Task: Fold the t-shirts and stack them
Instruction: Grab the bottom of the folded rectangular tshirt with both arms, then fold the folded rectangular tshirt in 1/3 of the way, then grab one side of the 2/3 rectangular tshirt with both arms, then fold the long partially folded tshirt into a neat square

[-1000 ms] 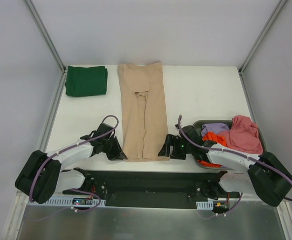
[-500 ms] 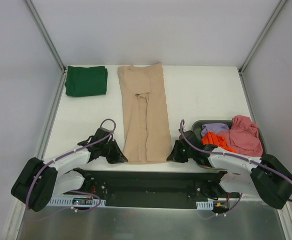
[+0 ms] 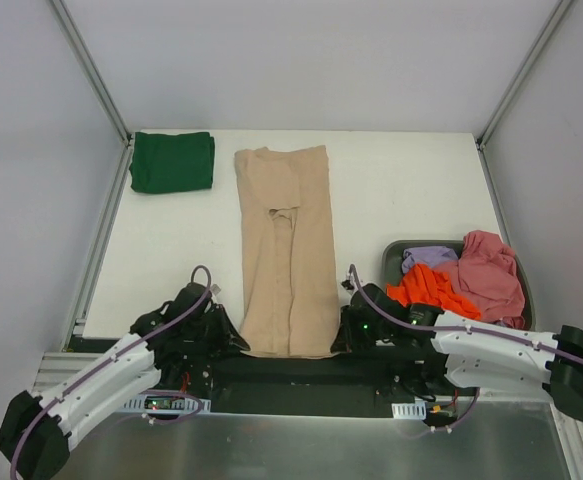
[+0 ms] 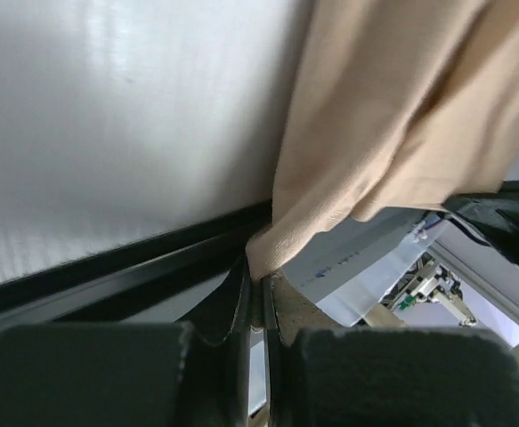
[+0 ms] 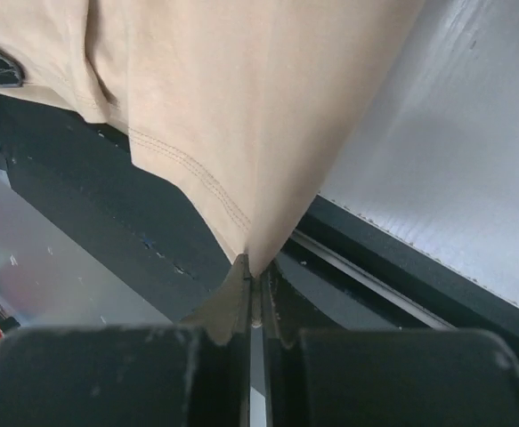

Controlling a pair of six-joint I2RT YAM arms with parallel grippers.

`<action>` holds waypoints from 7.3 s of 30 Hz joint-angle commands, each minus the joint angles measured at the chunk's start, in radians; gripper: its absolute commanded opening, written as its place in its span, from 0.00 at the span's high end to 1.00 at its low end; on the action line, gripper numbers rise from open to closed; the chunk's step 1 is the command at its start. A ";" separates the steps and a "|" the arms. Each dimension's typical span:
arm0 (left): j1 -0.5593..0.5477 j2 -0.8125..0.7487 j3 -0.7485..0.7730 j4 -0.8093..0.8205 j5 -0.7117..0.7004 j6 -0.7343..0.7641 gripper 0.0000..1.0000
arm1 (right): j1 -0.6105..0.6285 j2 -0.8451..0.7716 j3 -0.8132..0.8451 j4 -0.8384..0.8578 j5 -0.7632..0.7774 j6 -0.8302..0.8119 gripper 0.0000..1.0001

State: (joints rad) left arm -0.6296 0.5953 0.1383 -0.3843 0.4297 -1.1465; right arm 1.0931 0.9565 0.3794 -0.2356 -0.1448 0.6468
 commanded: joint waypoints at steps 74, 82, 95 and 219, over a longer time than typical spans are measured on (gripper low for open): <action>0.409 1.126 1.094 0.004 -0.124 0.485 0.01 | -0.636 0.786 0.843 0.144 -0.151 -0.452 0.04; 0.396 0.930 0.818 0.067 -0.148 0.435 0.01 | -0.582 0.650 0.672 0.157 -0.124 -0.382 0.04; 0.386 1.043 0.707 0.143 -0.037 0.438 0.44 | -0.536 0.853 0.843 0.208 -0.177 -0.366 0.04; 0.364 0.150 0.770 -0.228 -0.505 0.341 1.00 | -0.418 0.039 0.308 -0.013 -0.722 -0.256 0.99</action>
State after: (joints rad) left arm -0.2760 0.6868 0.8513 -0.7528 0.0948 -0.8265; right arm 0.7311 1.0241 0.6971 -0.1719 -0.7982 0.4427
